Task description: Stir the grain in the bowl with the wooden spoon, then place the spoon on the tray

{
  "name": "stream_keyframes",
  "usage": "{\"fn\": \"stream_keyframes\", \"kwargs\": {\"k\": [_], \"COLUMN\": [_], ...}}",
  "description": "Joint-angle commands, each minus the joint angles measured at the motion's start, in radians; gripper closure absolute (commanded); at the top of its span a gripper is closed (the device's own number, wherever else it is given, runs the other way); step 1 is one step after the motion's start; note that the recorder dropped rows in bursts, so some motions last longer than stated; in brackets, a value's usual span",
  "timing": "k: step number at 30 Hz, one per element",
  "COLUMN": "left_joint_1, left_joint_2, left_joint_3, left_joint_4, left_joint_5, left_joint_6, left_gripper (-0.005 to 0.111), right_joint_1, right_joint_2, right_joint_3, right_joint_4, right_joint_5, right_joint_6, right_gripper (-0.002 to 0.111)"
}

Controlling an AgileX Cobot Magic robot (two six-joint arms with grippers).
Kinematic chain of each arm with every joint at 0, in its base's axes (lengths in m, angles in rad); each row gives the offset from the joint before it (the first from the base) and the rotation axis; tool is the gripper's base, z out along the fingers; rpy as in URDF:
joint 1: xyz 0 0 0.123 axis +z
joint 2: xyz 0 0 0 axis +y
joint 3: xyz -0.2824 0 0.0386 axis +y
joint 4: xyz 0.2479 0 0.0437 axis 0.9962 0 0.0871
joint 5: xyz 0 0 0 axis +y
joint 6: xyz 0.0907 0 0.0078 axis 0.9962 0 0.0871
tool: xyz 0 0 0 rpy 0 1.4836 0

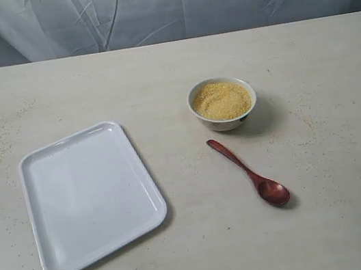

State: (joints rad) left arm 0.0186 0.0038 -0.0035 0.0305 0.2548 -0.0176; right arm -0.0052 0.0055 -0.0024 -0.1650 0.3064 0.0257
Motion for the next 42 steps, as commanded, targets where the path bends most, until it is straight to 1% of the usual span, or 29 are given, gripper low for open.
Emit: {"fn": "stream_keyframes", "kwargs": {"k": [1,5,11,16,18,20,24,26,28,30,31,34,38,42], "left_joint_1": [0.004,0.004,0.004,0.004,0.004,0.004,0.004,0.004,0.004,0.004,0.004,0.004,0.004,0.004], "left_joint_2": [-0.004,-0.004,-0.004,-0.004,-0.004,-0.004,-0.004,-0.004,-0.004,-0.004,-0.004,-0.004,-0.004,-0.004], "left_joint_3": [0.003,0.003,0.003,0.003,0.003,0.003,0.003,0.003,0.003,0.003,0.003,0.003,0.003,0.003], "left_joint_4": [0.000,0.000,0.000,0.000,0.000,0.000,0.000,0.000,0.000,0.000,0.000,0.000,0.000,0.000], "left_joint_5": [-0.009,-0.009,-0.009,-0.009,-0.009,-0.009,-0.009,-0.009,-0.009,-0.009,-0.009,-0.009,-0.009,-0.009], "left_joint_6": [0.000,0.000,0.000,0.000,0.000,0.000,0.000,0.000,0.000,0.000,0.000,0.000,0.000,0.000], "left_gripper": [0.107,0.107,0.107,0.107,0.107,0.107,0.107,0.107,0.107,0.107,0.107,0.107,0.107,0.107], "right_joint_1": [-0.004,-0.004,-0.004,-0.004,-0.004,-0.004,-0.004,-0.004,-0.004,-0.004,-0.004,-0.004,-0.004,-0.004], "right_joint_2": [-0.006,-0.006,-0.006,-0.006,-0.006,-0.006,0.002,0.048,0.114,0.189,0.246,0.390,0.535,0.594], "right_joint_3": [0.002,0.002,0.002,0.002,0.002,0.002,0.002,-0.027,-0.074,-0.141,-0.179,-0.267,-0.308,-0.310], "right_joint_4": [-0.040,-0.042,-0.047,-0.029,-0.027,-0.024,-0.025,-0.008,-0.006,-0.006,-0.006,-0.006,0.005,0.091], "right_joint_5": [-0.138,-0.299,-0.397,-0.559,-0.618,-0.622,-0.514,-0.443,-0.382,-0.283,-0.205,-0.096,-0.100,-0.103], "right_joint_6": [0.001,-0.001,-0.001,-0.005,-0.039,-0.039,-0.093,-0.092,-0.092,-0.092,-0.089,-0.071,-0.071,-0.071], "right_gripper": [0.106,0.106,0.106,0.106,0.106,0.106,0.107,0.109,0.109,0.109,0.109,0.109,0.109,0.109]}}
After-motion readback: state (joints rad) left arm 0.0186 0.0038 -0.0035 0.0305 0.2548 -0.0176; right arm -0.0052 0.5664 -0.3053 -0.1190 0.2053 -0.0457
